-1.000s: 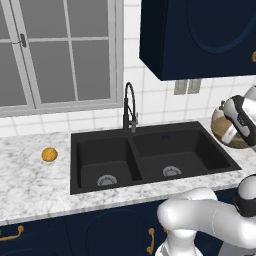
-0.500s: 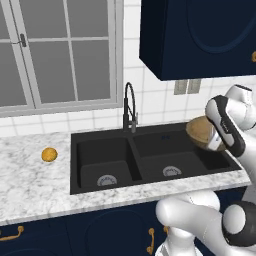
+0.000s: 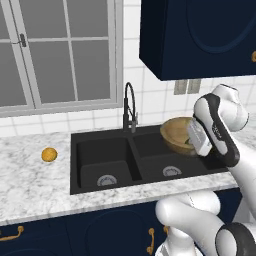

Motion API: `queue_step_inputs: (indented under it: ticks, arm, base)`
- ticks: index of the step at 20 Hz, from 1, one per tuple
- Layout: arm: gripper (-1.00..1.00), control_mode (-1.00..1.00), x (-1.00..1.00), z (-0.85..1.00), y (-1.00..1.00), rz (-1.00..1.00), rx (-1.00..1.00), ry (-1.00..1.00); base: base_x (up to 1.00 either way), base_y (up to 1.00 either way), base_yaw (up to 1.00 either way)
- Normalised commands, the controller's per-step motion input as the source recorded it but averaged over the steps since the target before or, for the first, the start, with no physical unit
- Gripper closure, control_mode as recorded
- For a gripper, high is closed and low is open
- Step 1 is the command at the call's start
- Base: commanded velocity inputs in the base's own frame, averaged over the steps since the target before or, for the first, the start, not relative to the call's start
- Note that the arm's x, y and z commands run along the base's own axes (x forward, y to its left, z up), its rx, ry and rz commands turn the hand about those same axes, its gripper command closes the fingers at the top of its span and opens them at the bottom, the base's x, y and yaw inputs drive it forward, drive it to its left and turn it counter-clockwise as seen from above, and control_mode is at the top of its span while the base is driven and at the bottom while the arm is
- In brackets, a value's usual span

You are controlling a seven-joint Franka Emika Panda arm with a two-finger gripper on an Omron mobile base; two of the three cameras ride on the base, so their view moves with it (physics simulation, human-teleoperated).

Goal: Pick the broccoli from the sink and place it in the bowl. Then pick the bowl and place it in the microwave. Then close the microwave door and press the start button.

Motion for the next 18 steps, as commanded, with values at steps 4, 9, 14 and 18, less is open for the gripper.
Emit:
queue_step_inputs:
  ticks: [4, 9, 14, 18]
  arm:
    - [1.00, -1.00, -0.17, 0.41, 0.44, 0.09, -0.05, -0.11]
    - [1.00, -1.00, -0.35, 0.53, 0.39, 0.13, -0.02, -0.04]
    - [1.00, -1.00, -0.39, 0.54, 0.24, 0.13, -0.05, -0.06]
    - [1.00, -1.00, -0.42, 0.65, 0.03, 0.11, 0.00, -0.02]
  base:
    - [0.00, 0.00, 0.00]
    - [0.00, 0.00, 0.00]
    - [0.00, 0.00, 0.00]
    - [0.00, 0.00, 0.00]
